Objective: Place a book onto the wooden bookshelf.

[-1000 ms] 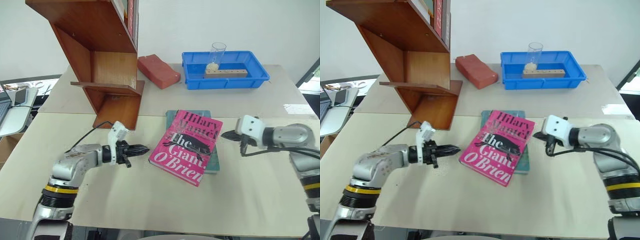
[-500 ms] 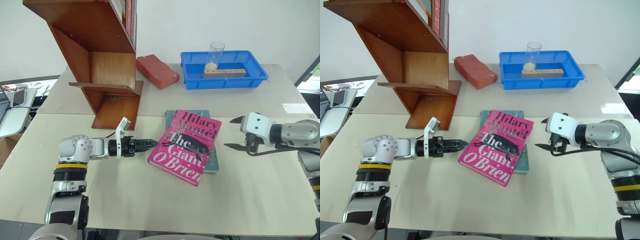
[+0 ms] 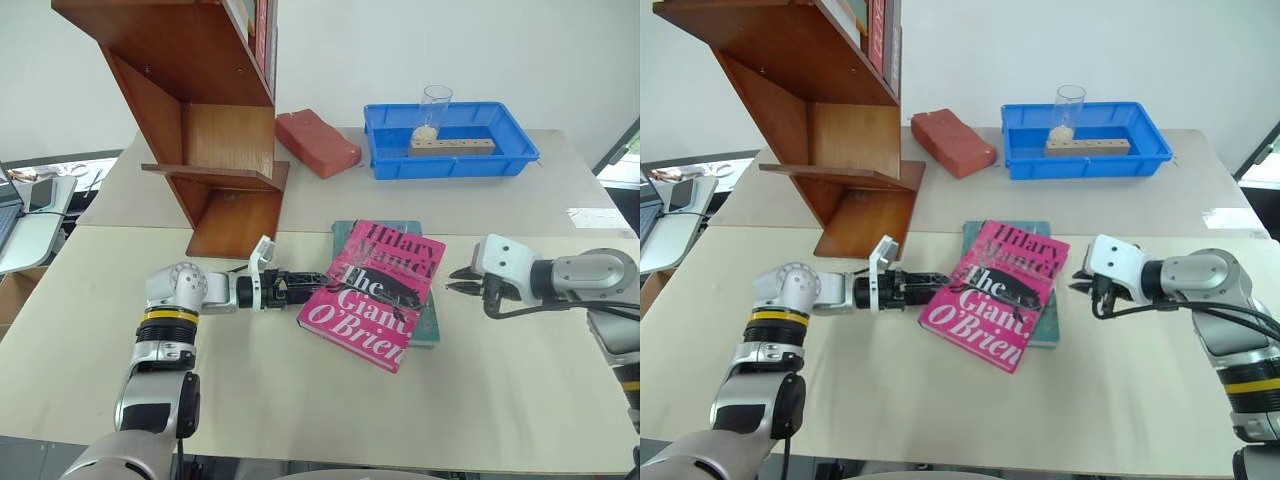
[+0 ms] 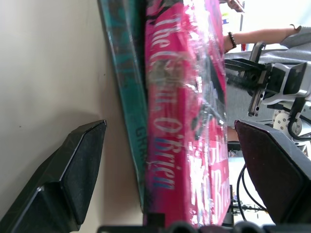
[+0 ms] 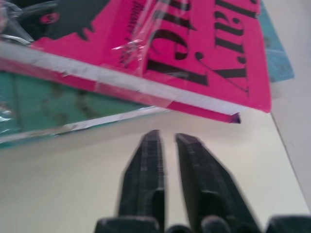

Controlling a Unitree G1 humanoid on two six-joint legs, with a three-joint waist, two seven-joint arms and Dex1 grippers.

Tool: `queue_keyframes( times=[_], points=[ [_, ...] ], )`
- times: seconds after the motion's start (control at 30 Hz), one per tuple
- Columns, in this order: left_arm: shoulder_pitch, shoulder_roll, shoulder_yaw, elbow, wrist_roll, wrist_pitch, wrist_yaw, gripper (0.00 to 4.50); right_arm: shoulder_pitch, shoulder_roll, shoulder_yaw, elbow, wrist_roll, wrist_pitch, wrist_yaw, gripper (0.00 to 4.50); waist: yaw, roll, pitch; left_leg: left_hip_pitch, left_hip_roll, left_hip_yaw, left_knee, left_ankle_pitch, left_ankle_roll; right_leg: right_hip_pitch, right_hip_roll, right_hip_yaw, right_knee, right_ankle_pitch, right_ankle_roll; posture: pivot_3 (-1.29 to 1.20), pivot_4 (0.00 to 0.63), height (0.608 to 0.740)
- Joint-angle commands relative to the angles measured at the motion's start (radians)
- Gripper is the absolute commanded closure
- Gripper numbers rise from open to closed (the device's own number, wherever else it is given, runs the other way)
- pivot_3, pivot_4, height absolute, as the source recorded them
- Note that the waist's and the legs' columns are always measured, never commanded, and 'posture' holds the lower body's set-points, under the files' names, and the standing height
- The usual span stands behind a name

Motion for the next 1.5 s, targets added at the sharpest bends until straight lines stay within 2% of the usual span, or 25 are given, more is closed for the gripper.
queue_keyframes(
  times=[0.03, 0.23, 0.5, 0.6, 0.77, 0.87, 1.0, 1.1, 1.23, 1.37, 1.5],
  points=[
    [-0.016, -0.008, -0.006, 0.002, 0.004, -0.014, -0.014, 0.00, -0.055, 0.038, 0.020, -0.009, 0.002, 0.004, -0.015, 4.47, -0.001, 0.000, 0.000, 0.000, 0.000, 0.000, 0.000, 0.000, 0.000, 0.000, 0.000, 0.000, 0.000, 0.000, 0.000, 0.00, 0.150, 0.740],
    [0.017, -0.018, 0.022, -0.025, -0.009, 0.001, 0.005, 0.00, -0.106, 0.105, 0.060, 0.011, 0.005, -0.019, -0.011, 4.47, 0.002, 0.001, 0.000, 0.000, 0.000, 0.000, 0.000, 0.000, 0.000, 0.000, 0.000, 0.000, 0.000, 0.000, 0.000, 0.00, 0.150, 0.740],
    [0.095, -0.043, 0.132, -0.196, -0.077, 0.066, 0.079, 0.00, -0.133, 0.130, 0.067, 0.054, 0.009, -0.053, 0.004, 4.47, 0.000, 0.001, -0.001, 0.000, 0.000, 0.000, 0.000, 0.000, 0.000, 0.000, 0.000, 0.000, 0.000, 0.000, 0.000, 0.00, 0.150, 0.740],
    [0.123, -0.059, 0.177, -0.276, -0.100, 0.084, 0.125, 0.88, -0.139, 0.134, 0.055, 0.063, 0.024, -0.058, 0.013, 4.50, 0.000, 0.001, -0.001, 0.000, 0.000, 0.000, 0.000, 0.000, 0.000, 0.000, 0.000, 0.000, 0.000, 0.000, 0.000, 0.00, 0.150, 0.740],
    [0.139, -0.106, 0.216, -0.353, -0.136, 0.109, 0.171, 3.30, -0.131, 0.133, 0.033, 0.050, 0.054, -0.045, 0.018, 4.50, 0.002, 0.001, 0.000, 0.000, 0.000, -0.001, 0.000, 0.000, -0.001, 0.000, 0.000, 0.000, 0.000, 0.000, 0.000, 0.00, 0.150, 0.740],
    [0.144, -0.126, 0.227, -0.386, -0.145, 0.110, 0.194, 4.40, -0.113, 0.114, -0.001, 0.018, 0.084, -0.027, 0.026, 4.50, 0.002, 0.000, 0.000, 0.000, 0.000, -0.001, 0.000, 0.000, -0.001, 0.001, 0.000, 0.000, -0.001, 0.000, 0.000, 0.00, 0.150, 0.740],
    [0.156, -0.102, 0.208, -0.480, -0.154, 0.061, 0.190, 4.44, -0.079, 0.055, -0.061, -0.028, 0.112, -0.002, 0.031, 4.50, 0.002, 0.000, 0.000, -0.001, 0.000, -0.001, 0.000, 0.000, -0.001, 0.000, 0.000, 0.000, -0.001, 0.000, 0.000, 0.00, 0.150, 0.740],
    [0.171, 0.031, 0.075, -0.696, -0.072, -0.141, 0.080, 4.44, -0.019, -0.033, -0.160, -0.080, 0.169, 0.027, 0.074, 4.50, 0.002, -0.001, 0.001, -0.001, 0.000, -0.001, -0.001, 0.000, -0.001, 0.000, 0.000, 0.000, -0.001, 0.000, 0.000, 0.00, 0.150, 0.740],
    [0.135, 0.204, -0.090, -0.886, 0.184, -0.581, -0.017, 4.44, 0.051, -0.127, -0.293, -0.188, 0.286, 0.124, 0.119, 4.50, 0.003, -0.001, 0.002, 0.001, 0.000, 0.000, -0.004, 0.003, -0.006, 0.002, -0.001, 0.000, -0.004, 0.001, -0.001, 0.00, 0.150, 0.740],
    [0.112, 0.314, -0.157, -0.939, 0.402, -0.946, -0.057, 4.44, 0.056, -0.162, -0.385, -0.326, 0.436, 0.269, 0.122, 4.50, -0.003, 0.000, 0.003, 0.008, 0.000, 0.001, -0.007, 0.002, -0.006, 0.010, -0.001, 0.001, -0.008, 0.001, -0.001, 0.00, 0.150, 0.740],
    [0.071, 0.422, -0.157, -0.864, 0.651, -1.374, -0.042, 4.44, -0.045, -0.165, -0.427, -0.404, 0.615, 0.445, 0.057, 4.50, -0.007, 0.000, 0.004, 0.006, 0.001, 0.001, -0.009, 0.002, -0.005, 0.007, -0.001, 0.002, -0.010, 0.001, -0.002, 0.00, 0.150, 0.740]
  ],
)
